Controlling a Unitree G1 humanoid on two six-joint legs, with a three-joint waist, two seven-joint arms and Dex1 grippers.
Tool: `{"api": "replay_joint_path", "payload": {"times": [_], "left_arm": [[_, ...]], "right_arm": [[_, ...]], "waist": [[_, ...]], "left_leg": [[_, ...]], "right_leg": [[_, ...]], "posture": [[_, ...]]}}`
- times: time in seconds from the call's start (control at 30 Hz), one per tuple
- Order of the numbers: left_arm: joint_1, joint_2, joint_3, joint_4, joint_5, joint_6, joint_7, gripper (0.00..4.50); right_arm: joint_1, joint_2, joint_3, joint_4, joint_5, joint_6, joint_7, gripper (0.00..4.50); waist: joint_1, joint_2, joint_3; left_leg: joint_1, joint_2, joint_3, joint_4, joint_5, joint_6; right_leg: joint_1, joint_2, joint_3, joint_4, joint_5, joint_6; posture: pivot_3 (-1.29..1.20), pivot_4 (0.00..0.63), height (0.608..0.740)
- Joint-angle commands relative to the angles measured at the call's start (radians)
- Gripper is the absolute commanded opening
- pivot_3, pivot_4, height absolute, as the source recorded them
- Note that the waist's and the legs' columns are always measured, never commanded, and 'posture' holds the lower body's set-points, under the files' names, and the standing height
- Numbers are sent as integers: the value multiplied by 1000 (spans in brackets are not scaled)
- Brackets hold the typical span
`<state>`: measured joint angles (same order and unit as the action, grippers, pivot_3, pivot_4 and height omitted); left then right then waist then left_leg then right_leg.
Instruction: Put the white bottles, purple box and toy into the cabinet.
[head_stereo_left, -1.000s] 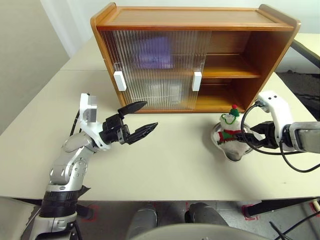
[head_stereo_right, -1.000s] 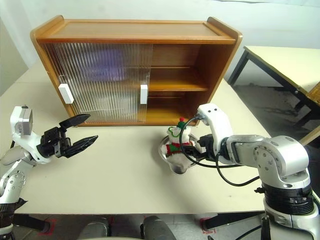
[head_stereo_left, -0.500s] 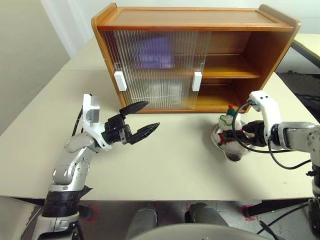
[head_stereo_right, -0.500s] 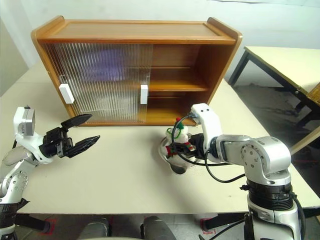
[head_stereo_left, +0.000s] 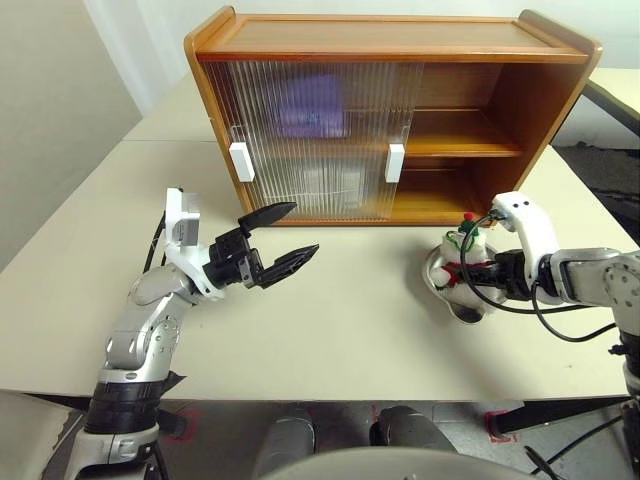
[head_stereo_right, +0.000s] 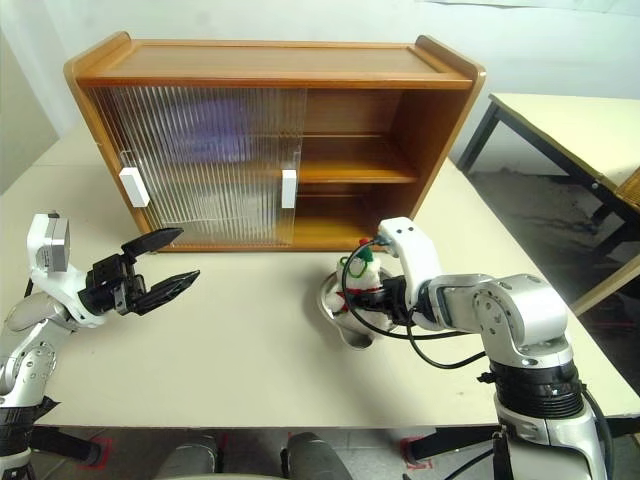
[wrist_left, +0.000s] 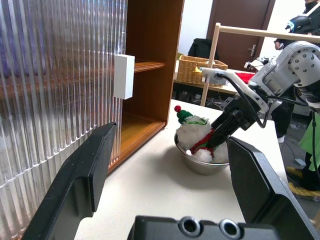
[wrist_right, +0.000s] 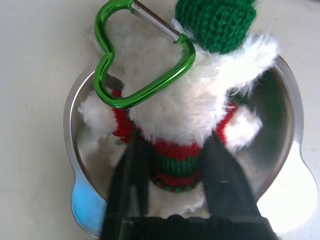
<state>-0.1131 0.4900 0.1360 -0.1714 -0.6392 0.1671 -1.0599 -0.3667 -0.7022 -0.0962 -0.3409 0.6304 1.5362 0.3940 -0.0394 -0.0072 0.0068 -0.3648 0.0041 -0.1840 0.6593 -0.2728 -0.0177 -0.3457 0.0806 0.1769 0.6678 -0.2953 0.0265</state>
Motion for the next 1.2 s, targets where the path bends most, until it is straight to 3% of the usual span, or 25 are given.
{"api": "replay_joint_path", "payload": {"times": [0.03,0.13,0.53,0.77,1.2], "left_arm": [[-7,-5,-7,10,9,-8,3,4500],[-6,-6,-8,11,9,-9,2,4500],[-18,-10,-16,23,12,-14,-3,4500],[-26,3,-8,27,8,-8,-10,4500],[-33,12,-8,24,6,0,-9,4500]], "right_arm": [[12,5,17,11,-22,-29,5,654],[11,-19,25,17,-35,-52,20,221],[-136,-116,-119,41,102,33,208,198],[-337,13,-220,156,68,5,123,197],[-451,177,-229,277,-53,-259,-39,195]], "waist": [[0,0,0],[0,0,0],[2,0,0],[-2,1,0],[-1,3,-1]], "left_leg": [[0,0,0,0,0,0],[0,0,0,0,0,0],[0,-1,1,1,0,0],[0,1,0,0,1,1],[-1,3,-3,-2,0,2]], "right_leg": [[0,0,0,0,0,0],[0,0,0,0,0,-1],[0,0,1,0,-3,-7],[-1,2,1,1,-2,-7],[-3,4,0,1,4,-3]], "posture": [[-42,0,740],[-42,0,740],[-54,0,740],[-53,0,740],[-42,0,740]]}}
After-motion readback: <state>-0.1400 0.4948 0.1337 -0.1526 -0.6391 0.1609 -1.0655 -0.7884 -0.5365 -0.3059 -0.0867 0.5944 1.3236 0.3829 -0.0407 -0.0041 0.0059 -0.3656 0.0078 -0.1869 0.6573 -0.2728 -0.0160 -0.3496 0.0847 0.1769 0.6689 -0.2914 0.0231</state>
